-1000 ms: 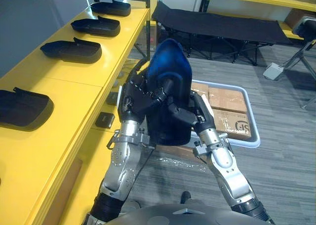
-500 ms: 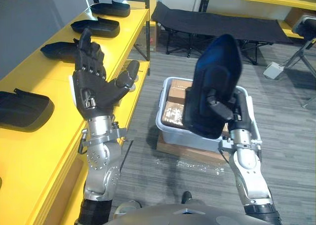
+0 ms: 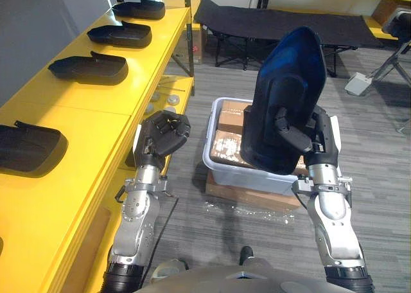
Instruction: Walk over and take three plastic housings, then place them on the shelf
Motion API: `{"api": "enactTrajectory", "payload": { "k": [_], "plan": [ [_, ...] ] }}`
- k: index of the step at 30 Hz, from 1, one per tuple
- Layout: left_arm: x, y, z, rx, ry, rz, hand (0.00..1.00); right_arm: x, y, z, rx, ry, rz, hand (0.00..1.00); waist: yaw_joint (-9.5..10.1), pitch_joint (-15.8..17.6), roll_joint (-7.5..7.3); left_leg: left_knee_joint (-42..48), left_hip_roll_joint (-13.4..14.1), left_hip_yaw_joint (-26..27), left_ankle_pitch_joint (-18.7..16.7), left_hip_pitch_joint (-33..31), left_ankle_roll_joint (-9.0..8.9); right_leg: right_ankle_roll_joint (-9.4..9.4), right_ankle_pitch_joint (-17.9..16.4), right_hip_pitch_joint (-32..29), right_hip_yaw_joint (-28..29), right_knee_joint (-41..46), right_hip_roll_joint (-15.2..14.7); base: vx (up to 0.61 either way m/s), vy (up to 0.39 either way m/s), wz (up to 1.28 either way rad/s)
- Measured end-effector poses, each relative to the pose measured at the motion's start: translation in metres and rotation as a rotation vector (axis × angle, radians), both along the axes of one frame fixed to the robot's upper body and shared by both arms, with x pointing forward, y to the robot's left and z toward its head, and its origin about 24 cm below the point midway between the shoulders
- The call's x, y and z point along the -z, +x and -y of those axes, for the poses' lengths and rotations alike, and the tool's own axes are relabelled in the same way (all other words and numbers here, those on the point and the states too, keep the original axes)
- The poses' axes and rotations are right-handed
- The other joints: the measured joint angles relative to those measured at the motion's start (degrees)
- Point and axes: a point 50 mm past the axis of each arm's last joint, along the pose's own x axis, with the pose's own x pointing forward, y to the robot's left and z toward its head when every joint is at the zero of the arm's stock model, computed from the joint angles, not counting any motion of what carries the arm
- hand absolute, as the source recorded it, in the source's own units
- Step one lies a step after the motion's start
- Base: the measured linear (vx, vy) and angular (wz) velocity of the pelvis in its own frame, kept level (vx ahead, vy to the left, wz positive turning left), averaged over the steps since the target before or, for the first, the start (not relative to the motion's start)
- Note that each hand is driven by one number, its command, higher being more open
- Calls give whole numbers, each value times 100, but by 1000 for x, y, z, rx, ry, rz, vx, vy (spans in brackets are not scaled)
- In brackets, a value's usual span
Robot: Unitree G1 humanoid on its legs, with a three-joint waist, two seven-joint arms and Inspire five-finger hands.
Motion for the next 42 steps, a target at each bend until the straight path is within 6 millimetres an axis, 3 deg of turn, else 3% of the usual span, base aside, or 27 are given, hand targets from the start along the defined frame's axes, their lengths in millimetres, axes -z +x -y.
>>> {"api": "enactTrajectory", "payload": {
  "k": [3,4,16,33,37,42],
  "plan": [
    [0,0,4,33,12,-1,0,0,1,-6,-34,0,1,0,12,0,0,4,-6,-1,-4,0,6,2,1,3,-1,0,-7,-58,-15,0],
    [1,0,7,45,9,-3,100,-1,2,-9,-51,-1,3,0,14,0,0,6,-7,-1,-4,0,6,4,3,3,-1,0,-9,-56,-18,0],
    [11,3,40,310,-21,-94,100,-10,10,-30,-205,-44,35,0,17,3,4,25,-5,-3,-4,-9,6,6,4,2,-12,0,-11,-48,-19,0],
    [15,6,39,403,-103,-113,100,-14,13,-33,-232,-57,51,0,13,2,3,24,-9,-5,-3,-9,7,8,6,0,-15,-3,-12,-12,-4,0],
    [21,4,41,477,-288,-126,100,-15,13,-34,-251,-48,59,0,8,2,2,22,-9,-8,0,-8,9,9,7,1,-19,-3,-13,0,0,0],
    [14,4,41,490,-482,-33,100,-25,15,-38,-262,-43,136,0,0,-3,-7,22,-9,-7,3,-5,12,19,15,7,-17,-3,-14,0,0,0]
  ]
}}
